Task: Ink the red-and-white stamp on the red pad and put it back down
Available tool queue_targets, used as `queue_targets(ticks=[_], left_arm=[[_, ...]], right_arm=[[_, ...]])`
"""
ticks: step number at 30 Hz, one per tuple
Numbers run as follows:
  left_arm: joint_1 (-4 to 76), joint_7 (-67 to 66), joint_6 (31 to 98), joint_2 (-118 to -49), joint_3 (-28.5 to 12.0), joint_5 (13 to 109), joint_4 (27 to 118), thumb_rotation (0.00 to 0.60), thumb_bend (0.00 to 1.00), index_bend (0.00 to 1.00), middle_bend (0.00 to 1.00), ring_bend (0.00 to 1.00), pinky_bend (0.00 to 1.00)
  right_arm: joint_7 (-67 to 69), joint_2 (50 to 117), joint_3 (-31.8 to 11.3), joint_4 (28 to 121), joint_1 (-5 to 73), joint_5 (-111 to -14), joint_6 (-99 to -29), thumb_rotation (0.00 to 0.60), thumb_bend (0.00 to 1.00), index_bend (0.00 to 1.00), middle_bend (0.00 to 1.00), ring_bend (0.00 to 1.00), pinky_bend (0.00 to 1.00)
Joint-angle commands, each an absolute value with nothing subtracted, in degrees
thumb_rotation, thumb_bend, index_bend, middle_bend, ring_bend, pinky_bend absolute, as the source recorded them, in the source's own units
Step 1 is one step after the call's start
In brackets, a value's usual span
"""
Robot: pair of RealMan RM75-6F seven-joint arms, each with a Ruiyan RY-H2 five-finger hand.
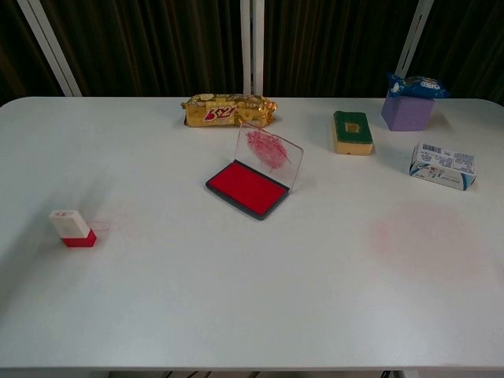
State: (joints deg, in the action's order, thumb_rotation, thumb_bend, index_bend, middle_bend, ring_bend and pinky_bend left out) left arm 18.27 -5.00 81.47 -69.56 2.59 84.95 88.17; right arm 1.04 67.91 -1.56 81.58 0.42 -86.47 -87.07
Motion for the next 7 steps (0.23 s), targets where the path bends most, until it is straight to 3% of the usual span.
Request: queue_targets(ticks=[1, 7], left_arm=[[13.4, -2.4, 85.2, -68.8, 3.1, 83.9, 84.3, 0.000, 0.12, 0.12, 0.04, 0.08, 0.20], [11.2, -0.2, 86.0, -68.3, 2.8, 83.4, 82.5, 0.000, 0.12, 0.12, 0.05, 0.08, 0.20]], right_arm=[[0.8, 67.9, -1.5, 81.6, 0.0, -86.1, -87.3, 0.600, 0.26, 0.00, 0.00, 0.00, 0.00], [0.5, 67.9, -1.4, 81.7, -0.5, -85.6, -87.3, 0.600, 0.26, 0.00, 0.00, 0.00, 0.00]])
